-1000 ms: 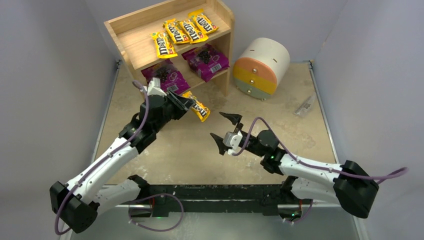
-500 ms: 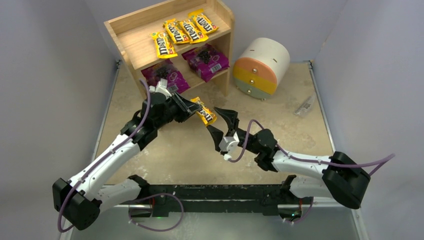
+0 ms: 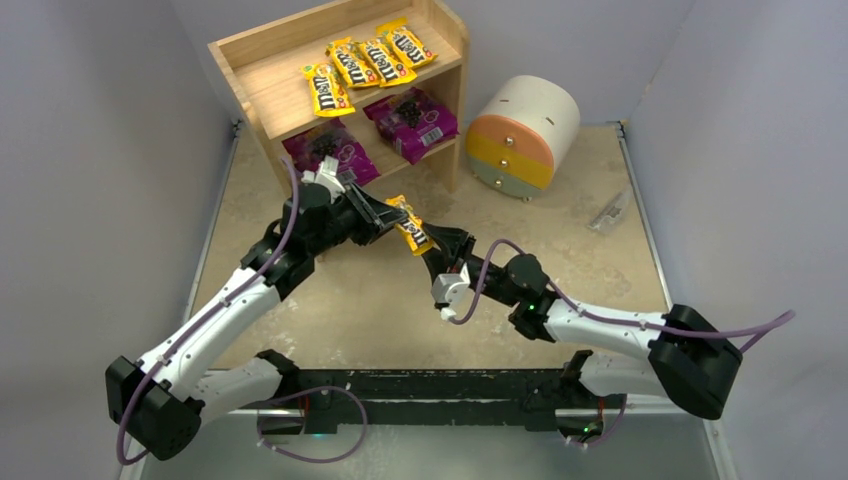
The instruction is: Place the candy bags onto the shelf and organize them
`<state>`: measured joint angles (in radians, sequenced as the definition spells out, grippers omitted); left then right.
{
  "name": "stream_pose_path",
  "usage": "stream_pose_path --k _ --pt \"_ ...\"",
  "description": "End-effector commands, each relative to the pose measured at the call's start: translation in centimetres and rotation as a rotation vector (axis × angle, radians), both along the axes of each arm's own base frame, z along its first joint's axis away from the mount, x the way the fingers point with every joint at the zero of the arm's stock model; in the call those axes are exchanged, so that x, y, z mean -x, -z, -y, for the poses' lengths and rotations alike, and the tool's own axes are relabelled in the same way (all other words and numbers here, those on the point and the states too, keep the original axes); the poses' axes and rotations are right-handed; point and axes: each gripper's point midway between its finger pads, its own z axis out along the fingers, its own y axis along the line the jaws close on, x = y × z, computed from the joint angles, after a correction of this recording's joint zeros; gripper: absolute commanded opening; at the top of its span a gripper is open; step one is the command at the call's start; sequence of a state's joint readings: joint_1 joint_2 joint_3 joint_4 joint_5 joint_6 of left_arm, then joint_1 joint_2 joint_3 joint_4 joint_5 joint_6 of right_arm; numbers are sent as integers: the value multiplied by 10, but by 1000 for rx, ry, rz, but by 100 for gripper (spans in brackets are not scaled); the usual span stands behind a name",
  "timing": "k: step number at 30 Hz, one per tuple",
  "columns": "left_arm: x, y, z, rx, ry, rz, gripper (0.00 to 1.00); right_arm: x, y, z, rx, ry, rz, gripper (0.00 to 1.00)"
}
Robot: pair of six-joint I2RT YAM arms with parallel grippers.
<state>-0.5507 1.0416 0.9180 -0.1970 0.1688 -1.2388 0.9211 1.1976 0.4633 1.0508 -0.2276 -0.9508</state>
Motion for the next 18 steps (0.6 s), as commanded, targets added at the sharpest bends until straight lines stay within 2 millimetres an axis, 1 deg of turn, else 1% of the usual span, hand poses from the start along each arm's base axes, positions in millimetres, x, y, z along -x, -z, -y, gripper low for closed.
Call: stream_pose_path --k 1,4,6,8,9,11,13,14,16,17,18 --pt "0 -12 7 55 35 24 0 -3 -36 -3 -69 7 71 37" --pt "0 -10 7 48 34 17 0 -2 -38 -3 -78 1 80 23" --pt "0 -9 6 43 30 19 2 0 -40 -3 -84 -7 79 17" --pt "-1 -9 4 29 21 23 16 1 -41 -3 -86 -8 75 13" --pt "-2 -10 2 20 15 33 25 1 -42 -2 -89 -6 73 12" --pt "-3 -11 -4 -7 -5 55 48 0 -44 0 -93 3 68 11" --pt "-3 -17 -17 -51 -51 99 69 -2 -49 4 -99 22 58 10" --pt "-2 -19 -23 -76 -70 119 73 -3 -50 5 -94 30 49 10" --pt "2 -25 -39 -139 -103 183 85 -6 -48 6 -57 49 21 11" --pt "7 -31 -45 -151 -110 212 86 -8 -49 9 -51 68 4 11" --pt "9 -31 -58 -206 -144 238 87 -12 -51 12 -51 92 -16 11"
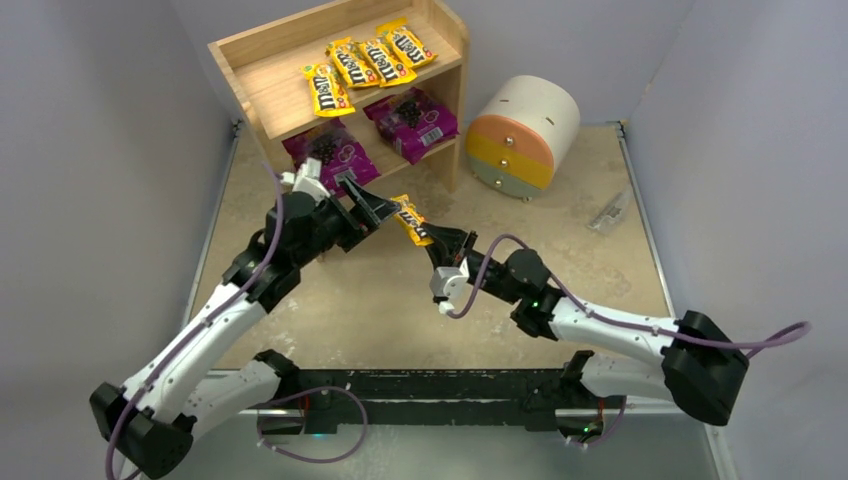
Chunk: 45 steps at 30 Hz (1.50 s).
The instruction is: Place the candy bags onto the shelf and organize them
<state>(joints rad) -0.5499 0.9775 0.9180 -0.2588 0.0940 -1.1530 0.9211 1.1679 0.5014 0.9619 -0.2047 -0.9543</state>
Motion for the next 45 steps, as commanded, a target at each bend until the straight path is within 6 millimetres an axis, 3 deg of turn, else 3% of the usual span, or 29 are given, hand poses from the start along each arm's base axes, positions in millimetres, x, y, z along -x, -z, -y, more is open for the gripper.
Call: stream_pose_path --k 1,5,10,13,16,19,26,33,40,45 --pt "10 -30 -50 -168 -117 202 88 -12 -48 15 -69 102 -6 11" --pt "27 -25 -81 -327 -146 262 91 -20 -68 22 -67 160 -11 11" --pt "34 14 -103 -447 -183 187 93 -25 -115 12 -92 147 -25 11" --pt "35 29 -112 -489 -214 151 94 -29 -140 -9 -71 96 -87 12" --pt "37 30 -118 -499 -230 162 94 -30 -165 -30 -51 36 -124 12" --pt "40 29 -124 -503 -251 175 94 -30 -197 -47 -81 5 -99 11" --pt "47 38 -136 -532 -280 145 95 -28 -251 -92 -142 -80 -24 11" --pt "54 40 -142 -526 -300 140 95 -45 -264 -134 -152 -63 31 14" --pt "58 41 -148 -530 -312 142 95 -61 -281 -152 -153 -14 101 15" --pt "60 44 -149 -531 -315 139 96 -66 -283 -165 -149 -19 112 16"
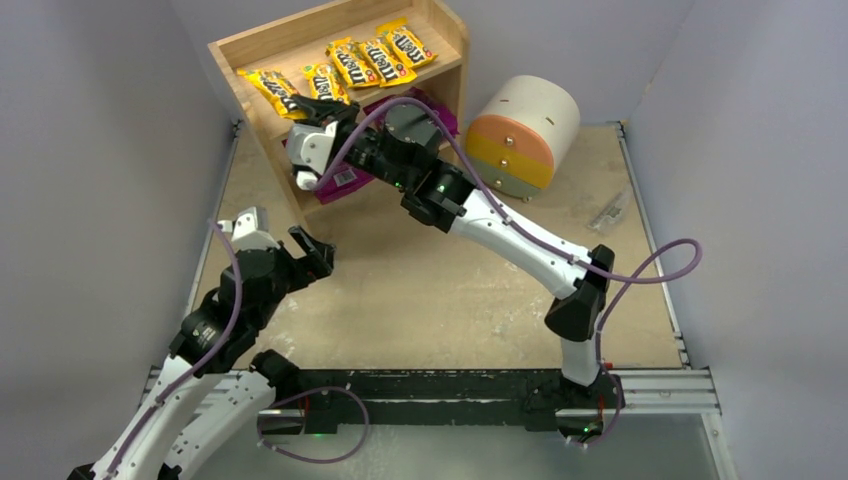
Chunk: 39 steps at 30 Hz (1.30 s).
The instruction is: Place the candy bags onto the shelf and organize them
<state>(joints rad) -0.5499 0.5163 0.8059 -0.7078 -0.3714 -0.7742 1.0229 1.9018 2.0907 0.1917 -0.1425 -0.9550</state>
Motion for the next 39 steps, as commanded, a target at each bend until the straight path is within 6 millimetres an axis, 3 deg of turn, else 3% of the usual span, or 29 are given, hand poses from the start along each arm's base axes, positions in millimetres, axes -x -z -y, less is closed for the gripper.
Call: stream_pose_path --k 1,11,17,34,39 --pt "0 3 -6 -10 -23 -1 96 2 -41 7 -67 28 68 17" --pt "4 2 -9 -4 -30 5 96 -25 -34 -4 -45 141 103 20" --pt "4 4 -9 -7 -29 0 97 -30 -28 -6 -23 157 111 28" --pt "4 1 -9 -4 -31 3 97 -9 -13 -4 74 69 119 62" --pt "5 0 -9 0 -30 9 97 -7 -7 -1 98 77 118 66"
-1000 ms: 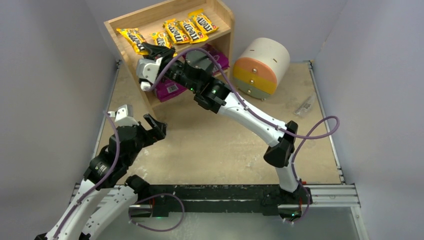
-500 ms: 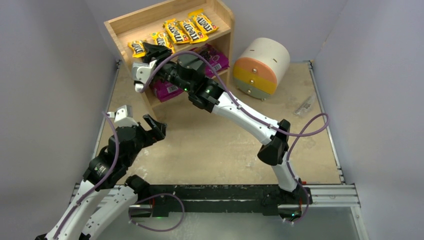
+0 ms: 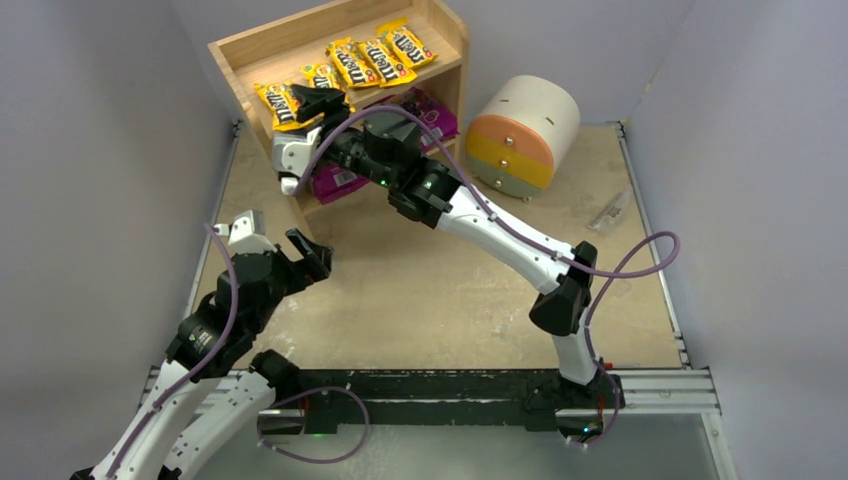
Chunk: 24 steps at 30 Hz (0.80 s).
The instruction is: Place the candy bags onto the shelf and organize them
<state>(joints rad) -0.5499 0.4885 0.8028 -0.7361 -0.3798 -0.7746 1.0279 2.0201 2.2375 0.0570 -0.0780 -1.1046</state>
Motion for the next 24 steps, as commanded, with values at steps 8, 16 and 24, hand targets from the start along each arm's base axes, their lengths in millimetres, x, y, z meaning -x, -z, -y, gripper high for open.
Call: stream_pose_path --k 8,16,24 --pt "-1 -2 -3 3 -19 6 97 23 -24 17 2 -39 28 69" --pt "-1 -1 -5 -2 -24 4 97 31 -10 18 38 -73 11 71" --pt "-1 1 -4 -1 -23 -3 100 46 -4 29 30 -111 -22 82"
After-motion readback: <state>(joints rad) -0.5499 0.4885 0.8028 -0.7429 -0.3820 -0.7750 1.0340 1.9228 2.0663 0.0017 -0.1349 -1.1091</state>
